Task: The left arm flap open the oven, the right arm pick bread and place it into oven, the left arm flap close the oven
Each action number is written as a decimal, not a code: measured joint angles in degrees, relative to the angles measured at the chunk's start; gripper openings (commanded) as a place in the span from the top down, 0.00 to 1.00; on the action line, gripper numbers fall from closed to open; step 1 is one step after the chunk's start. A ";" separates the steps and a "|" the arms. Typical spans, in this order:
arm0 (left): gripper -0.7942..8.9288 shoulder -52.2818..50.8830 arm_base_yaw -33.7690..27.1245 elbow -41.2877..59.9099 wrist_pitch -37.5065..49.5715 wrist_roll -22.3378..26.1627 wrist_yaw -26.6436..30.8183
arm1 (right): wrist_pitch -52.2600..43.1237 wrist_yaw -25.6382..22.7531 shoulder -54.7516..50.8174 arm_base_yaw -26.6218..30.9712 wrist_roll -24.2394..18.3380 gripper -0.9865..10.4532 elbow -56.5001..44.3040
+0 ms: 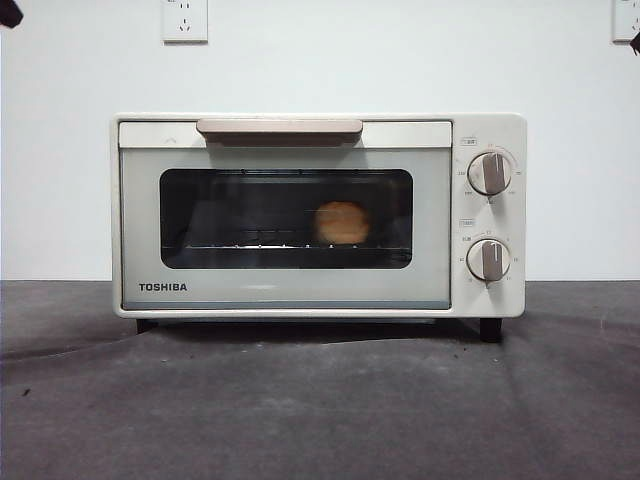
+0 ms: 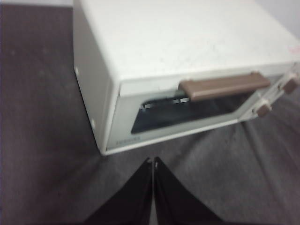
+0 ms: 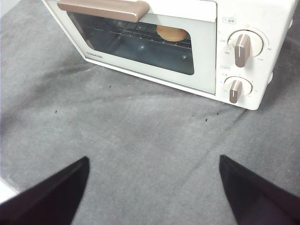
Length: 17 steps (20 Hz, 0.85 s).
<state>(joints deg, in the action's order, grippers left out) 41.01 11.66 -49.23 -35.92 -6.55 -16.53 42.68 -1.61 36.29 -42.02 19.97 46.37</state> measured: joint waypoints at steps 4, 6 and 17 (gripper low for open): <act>0.90 -0.33 0.15 0.00 -2.67 0.04 0.02 | -0.02 0.00 0.00 0.00 -0.02 0.90 0.00; 0.90 -0.61 0.15 0.00 -2.64 0.04 0.02 | -0.02 0.00 0.00 0.00 -0.02 0.90 0.00; 0.90 -0.87 0.15 0.00 -2.64 0.07 0.02 | -0.02 0.00 0.00 0.00 -0.02 0.90 -0.02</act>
<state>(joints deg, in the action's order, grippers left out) 40.14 11.81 -49.23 -38.57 -6.48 -16.51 42.65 -1.61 36.29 -42.02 19.94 46.35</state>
